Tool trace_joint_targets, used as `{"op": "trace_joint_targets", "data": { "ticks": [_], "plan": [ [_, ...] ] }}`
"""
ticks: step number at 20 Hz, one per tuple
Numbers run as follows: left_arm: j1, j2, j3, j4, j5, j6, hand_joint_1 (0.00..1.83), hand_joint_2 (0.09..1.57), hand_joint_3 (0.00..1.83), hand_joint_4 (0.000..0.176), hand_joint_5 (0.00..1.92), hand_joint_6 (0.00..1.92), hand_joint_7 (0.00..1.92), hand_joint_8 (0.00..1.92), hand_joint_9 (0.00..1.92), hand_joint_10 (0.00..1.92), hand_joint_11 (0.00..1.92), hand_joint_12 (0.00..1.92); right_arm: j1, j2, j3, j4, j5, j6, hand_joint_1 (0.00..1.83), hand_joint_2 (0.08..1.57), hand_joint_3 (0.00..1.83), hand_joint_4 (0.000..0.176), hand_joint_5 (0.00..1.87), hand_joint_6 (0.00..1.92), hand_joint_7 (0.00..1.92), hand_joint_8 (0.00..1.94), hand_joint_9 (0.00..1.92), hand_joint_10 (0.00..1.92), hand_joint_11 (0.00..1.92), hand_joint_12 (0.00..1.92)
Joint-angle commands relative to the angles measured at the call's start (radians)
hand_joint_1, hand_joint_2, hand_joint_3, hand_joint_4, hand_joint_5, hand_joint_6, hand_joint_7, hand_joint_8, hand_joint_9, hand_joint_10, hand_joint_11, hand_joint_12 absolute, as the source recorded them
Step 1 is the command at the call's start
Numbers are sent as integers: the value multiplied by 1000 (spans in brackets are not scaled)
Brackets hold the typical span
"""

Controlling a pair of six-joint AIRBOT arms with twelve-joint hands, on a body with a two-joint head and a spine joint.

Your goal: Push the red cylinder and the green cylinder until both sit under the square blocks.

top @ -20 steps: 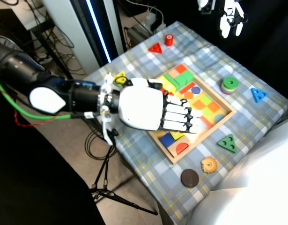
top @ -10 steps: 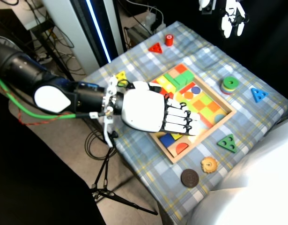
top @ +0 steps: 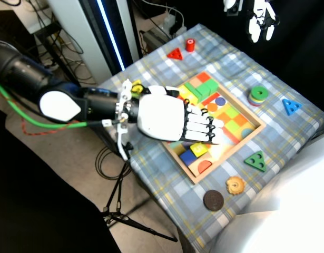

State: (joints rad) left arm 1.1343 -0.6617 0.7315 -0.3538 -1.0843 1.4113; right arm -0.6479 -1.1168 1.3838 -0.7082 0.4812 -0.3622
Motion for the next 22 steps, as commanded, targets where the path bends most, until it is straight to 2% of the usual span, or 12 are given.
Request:
{"op": "trace_joint_targets", "data": {
  "ticks": [1, 5, 8, 9, 11, 17, 22],
  "plan": [
    [-10, -3, 4, 7, -115, -11, 143, 1345, 0, 92, 472, 2, 521, 2, 534, 5, 0, 541, -3, 7, -6, 17, 68, 7, 0, 1044, 0, 176, 441, 4, 0, 0, 0, 0, 0, 0],
    [-9, -3, 3, 7, -115, -13, 159, 1347, 0, 101, 466, 0, 529, 3, 551, 8, 0, 563, -15, 40, -30, 13, 69, 15, 0, 1023, 0, 176, 457, 8, 0, 0, 0, 0, 0, 0],
    [-9, -5, 3, 7, -115, -14, 138, 1344, 0, 97, 463, 0, 528, 1, 545, 3, 0, 566, -25, 54, -42, 13, 71, 20, 0, 1009, 0, 176, 463, 8, 0, 0, 0, 0, 0, 0],
    [-9, -5, 2, 7, -115, -14, 149, 1344, 0, 103, 459, 0, 526, 0, 544, 2, 0, 526, -29, 60, -47, 13, 72, 21, 0, 996, 0, 176, 463, 7, 0, 0, 0, 0, 0, 0],
    [-9, -5, 2, 6, -115, -15, 182, 1345, 0, 102, 458, 0, 521, 0, 550, 2, 0, 496, -37, 75, -57, 13, 76, 23, 0, 978, 0, 176, 467, 6, 0, 0, 0, 0, 0, 0],
    [-9, -5, 2, 6, -114, -16, 160, 1338, 0, 110, 454, 0, 521, 0, 553, 0, 0, 530, -55, 114, -80, 14, 85, 33, 0, 1008, 0, 176, 464, 2, 0, 0, 0, 0, 0, 0],
    [-9, -5, 2, 6, -114, -17, 148, 1342, 1, 109, 451, 2, 516, 1, 552, 2, 0, 507, -66, 153, -99, 17, 89, 34, 0, 1027, 5, 176, 464, 1, 0, 0, 0, 0, 0, 0]
  ]
}}
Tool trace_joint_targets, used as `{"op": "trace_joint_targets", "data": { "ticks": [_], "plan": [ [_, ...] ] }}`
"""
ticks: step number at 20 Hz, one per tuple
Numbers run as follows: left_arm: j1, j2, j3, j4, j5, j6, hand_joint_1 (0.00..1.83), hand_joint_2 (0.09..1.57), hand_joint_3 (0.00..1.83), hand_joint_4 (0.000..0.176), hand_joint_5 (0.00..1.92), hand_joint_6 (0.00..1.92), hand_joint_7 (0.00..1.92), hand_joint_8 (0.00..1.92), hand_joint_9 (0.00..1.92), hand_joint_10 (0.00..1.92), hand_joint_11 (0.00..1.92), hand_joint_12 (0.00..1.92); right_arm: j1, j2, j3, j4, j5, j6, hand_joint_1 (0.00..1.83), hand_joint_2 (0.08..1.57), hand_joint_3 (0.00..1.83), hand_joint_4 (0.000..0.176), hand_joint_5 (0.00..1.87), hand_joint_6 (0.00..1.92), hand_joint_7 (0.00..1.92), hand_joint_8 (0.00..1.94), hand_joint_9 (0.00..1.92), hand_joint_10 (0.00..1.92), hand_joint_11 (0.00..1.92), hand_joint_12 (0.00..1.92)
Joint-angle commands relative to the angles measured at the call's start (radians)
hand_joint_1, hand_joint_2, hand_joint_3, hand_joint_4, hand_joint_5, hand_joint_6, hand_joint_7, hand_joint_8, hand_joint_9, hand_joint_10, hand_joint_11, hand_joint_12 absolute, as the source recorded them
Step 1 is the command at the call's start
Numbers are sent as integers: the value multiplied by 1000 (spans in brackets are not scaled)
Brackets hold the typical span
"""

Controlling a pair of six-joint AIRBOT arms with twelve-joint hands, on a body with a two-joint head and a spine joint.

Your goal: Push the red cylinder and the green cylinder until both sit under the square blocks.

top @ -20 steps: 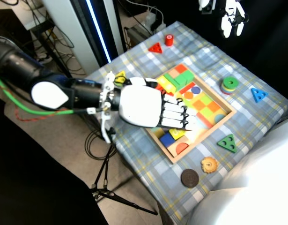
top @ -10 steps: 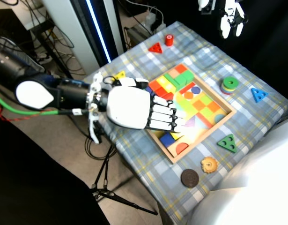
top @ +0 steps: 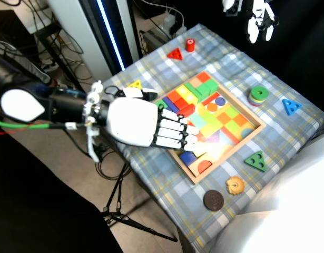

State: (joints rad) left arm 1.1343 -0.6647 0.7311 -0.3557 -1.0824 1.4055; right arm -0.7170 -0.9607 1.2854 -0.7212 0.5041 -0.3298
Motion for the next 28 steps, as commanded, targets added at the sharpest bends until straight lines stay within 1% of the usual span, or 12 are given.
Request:
{"op": "trace_joint_targets", "data": {
  "ticks": [1, 12, 15, 18, 19, 20, 21, 22, 25, 26, 27, 28],
  "plan": [
    [-9, -2, 2, 8, -116, -11, 157, 1341, 0, 108, 454, 2, 514, 0, 543, 1, 0, 496, -2, 4, -4, 34, 68, 2, 0, 1028, 5, 176, 464, 1, 0, 0, 0, 0, 0, 0],
    [-7, -4, 1, 6, -116, -14, 133, 1345, 2, 120, 435, 0, 501, 0, 520, 0, 0, 469, -12, 25, -19, 159, 236, 2, 0, 1039, 6, 176, 319, 0, 0, 0, 0, 0, 0, 0],
    [2, -4, 3, 6, -125, -36, 150, 1350, 2, 114, 436, 0, 498, 0, 524, 1, 0, 480, -18, 58, -40, 252, 335, -22, 0, 1047, 8, 146, 200, 0, 0, 0, 0, 0, 0, 0],
    [7, -13, 17, 8, -205, -117, 107, 1348, 0, 138, 430, 0, 507, 0, 534, 2, 0, 564, -80, 123, -112, 447, 521, -141, 0, 1049, 3, 175, 240, 15, 19, 4, 0, 0, 0, 0],
    [11, -27, 39, 22, -306, -215, 225, 1342, 0, 88, 434, 3, 469, 0, 454, 1, 0, 514, -177, 155, -168, 602, 747, -204, 0, 1121, 10, 126, 216, 2, 52, 4, 0, 0, 0, 0],
    [12, -32, 46, 29, -333, -254, 225, 1342, 0, 88, 434, 3, 469, 0, 454, 1, 0, 514, -208, 158, -181, 634, 807, -209, 0, 1121, 10, 126, 216, 2, 52, 4, 0, 0, 0, 0],
    [13, -43, 66, 45, -384, -326, 398, 1266, 0, 16, 315, 0, 486, 5, 470, 8, 0, 642, -276, 161, -210, 719, 965, -240, 29, 1220, 17, 136, 113, 1, 72, 3, 0, 0, 0, 0],
    [14, -57, 90, 61, -447, -426, 433, 1246, 0, 0, 217, 0, 500, 1, 557, 12, 0, 895, -337, 161, -236, 783, 1087, -272, 196, 1237, 9, 123, 110, 2, 87, 6, 0, 0, 0, 0],
    [14, -94, 145, 83, -601, -619, 235, 1297, 5, 0, 62, 0, 373, 0, 546, 2, 15, 1072, -439, 175, -295, 877, 1258, -338, 497, 1183, 0, 97, 117, 2, 193, 11, 120, 15, 47, 16],
    [14, -106, 155, 73, -652, -671, 87, 1353, 9, 0, 94, 9, 193, 0, 280, 1, 0, 603, -420, 176, -306, 847, 1258, -370, 671, 1248, 2, 50, 41, 0, 339, 8, 267, 10, 144, 28],
    [-19, -121, 167, 97, -652, -692, 87, 1353, 9, 0, 94, 9, 193, 0, 280, 1, 0, 603, -406, 172, -315, 829, 1258, -387, 671, 1248, 2, 50, 41, 0, 339, 8, 267, 10, 144, 28],
    [-71, -135, 180, 133, -652, -684, 14, 1335, 0, 0, 343, 22, 145, 1, 150, 0, 0, 401, -384, 168, -325, 813, 1259, -406, 590, 1343, 8, 0, 258, 18, 316, 0, 334, 2, 251, 30]
  ]
}}
